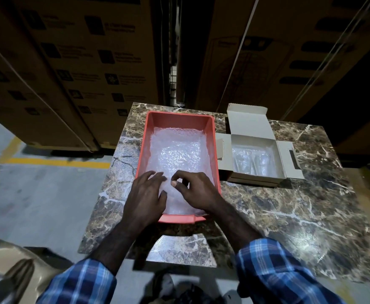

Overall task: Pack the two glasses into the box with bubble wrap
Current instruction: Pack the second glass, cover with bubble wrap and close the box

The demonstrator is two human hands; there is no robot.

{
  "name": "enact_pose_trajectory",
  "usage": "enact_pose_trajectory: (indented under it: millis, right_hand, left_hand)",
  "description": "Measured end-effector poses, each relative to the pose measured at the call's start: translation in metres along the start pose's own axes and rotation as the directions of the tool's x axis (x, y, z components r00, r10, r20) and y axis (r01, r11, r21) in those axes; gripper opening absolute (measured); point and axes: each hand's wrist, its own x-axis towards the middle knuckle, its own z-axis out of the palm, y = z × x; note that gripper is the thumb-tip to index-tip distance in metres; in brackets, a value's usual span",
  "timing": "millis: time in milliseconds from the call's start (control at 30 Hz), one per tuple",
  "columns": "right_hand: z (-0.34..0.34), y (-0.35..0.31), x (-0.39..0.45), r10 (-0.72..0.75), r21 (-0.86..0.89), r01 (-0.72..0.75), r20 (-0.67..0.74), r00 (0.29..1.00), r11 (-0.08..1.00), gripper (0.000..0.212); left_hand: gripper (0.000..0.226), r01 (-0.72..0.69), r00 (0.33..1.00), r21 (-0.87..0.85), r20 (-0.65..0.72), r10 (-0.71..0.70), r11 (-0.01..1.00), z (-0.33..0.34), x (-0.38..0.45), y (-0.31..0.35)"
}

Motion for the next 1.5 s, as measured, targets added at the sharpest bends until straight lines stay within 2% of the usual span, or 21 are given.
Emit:
enact_pose_trajectory:
  millis: [133,233,433,567,733,800,833,900,967,1067,1200,1333,1433,1500]
  right_hand:
    - [-0.016,-0.003,-0.003,0.197,0.195,-0.225,0.153,0.968,0.955,0.013]
    - [-0.015,-0.001,0.005,0.273,0.094,-0.313,0.302,0.914,0.945,0.016]
    - [0.003,0.002,0.014,0.233,0.065,-0.268,0.327,0.916,0.961,0.021]
    - [0.012,-0.003,0.016,0.236,0.096,-0.297,0.402,0.885,0.950,0.028]
    - [0.023,-0.004,0.019,0.216,0.082,-0.265,0.379,0.900,0.961,0.015]
    - [0.024,-0.004,0.020,0.200,0.041,-0.231,0.370,0.907,0.972,0.029]
    - [0.025,-0.004,0.019,0.196,0.032,-0.222,0.357,0.913,0.974,0.035]
    - [0.027,-0.003,0.020,0.219,0.042,-0.243,0.308,0.926,0.969,0.025]
    - [0.027,0.001,0.022,0.266,0.099,-0.286,0.177,0.948,0.953,0.015]
    - [0.023,0.007,0.023,0.324,0.213,-0.318,0.008,0.946,0.924,0.017]
    - [0.020,0.004,0.024,0.207,0.149,-0.189,-0.112,0.972,0.971,0.012]
    - [0.023,-0.002,0.023,0.058,-0.017,-0.067,-0.296,0.953,0.998,0.014]
    - [0.017,-0.004,0.023,-0.026,-0.099,-0.001,-0.278,0.960,0.995,0.015]
    - [0.004,-0.007,0.026,-0.060,-0.122,0.028,-0.266,0.962,0.992,0.016]
  left_hand:
    - [0.021,0.030,0.994,-0.172,-0.100,-0.048,0.985,-0.001,-0.003,-0.003]
    - [0.014,0.000,0.995,-0.197,-0.102,-0.021,0.980,-0.003,-0.004,-0.002]
    - [0.020,-0.001,0.993,-0.197,-0.115,-0.022,0.980,-0.004,-0.005,-0.001]
    - [0.019,-0.001,0.994,-0.192,-0.111,-0.021,0.981,-0.006,-0.008,-0.004]
    - [0.016,0.029,0.986,-0.205,-0.155,-0.062,0.978,-0.007,-0.013,0.001]
    - [0.015,0.038,0.983,-0.225,-0.167,-0.077,0.974,-0.008,-0.014,0.002]
    - [0.018,0.035,0.981,-0.231,-0.177,-0.077,0.972,-0.007,-0.015,0.003]
    - [0.022,0.005,0.979,-0.231,-0.198,-0.052,0.973,-0.007,-0.016,0.002]
    - [0.021,-0.032,0.981,-0.208,-0.192,-0.009,0.978,-0.008,-0.016,0.002]
    - [0.027,-0.039,0.990,-0.181,-0.141,0.014,0.983,-0.009,-0.018,-0.004]
    - [0.034,0.057,0.989,-0.223,-0.121,-0.086,0.973,-0.010,-0.017,-0.005]
    - [0.027,-0.015,0.989,-0.161,-0.148,-0.009,0.987,-0.007,-0.014,-0.003]
    - [0.028,-0.063,0.995,0.003,-0.078,0.063,0.998,-0.004,-0.014,-0.005]
    - [0.032,-0.073,0.996,0.053,-0.042,0.075,0.996,-0.005,-0.013,-0.004]
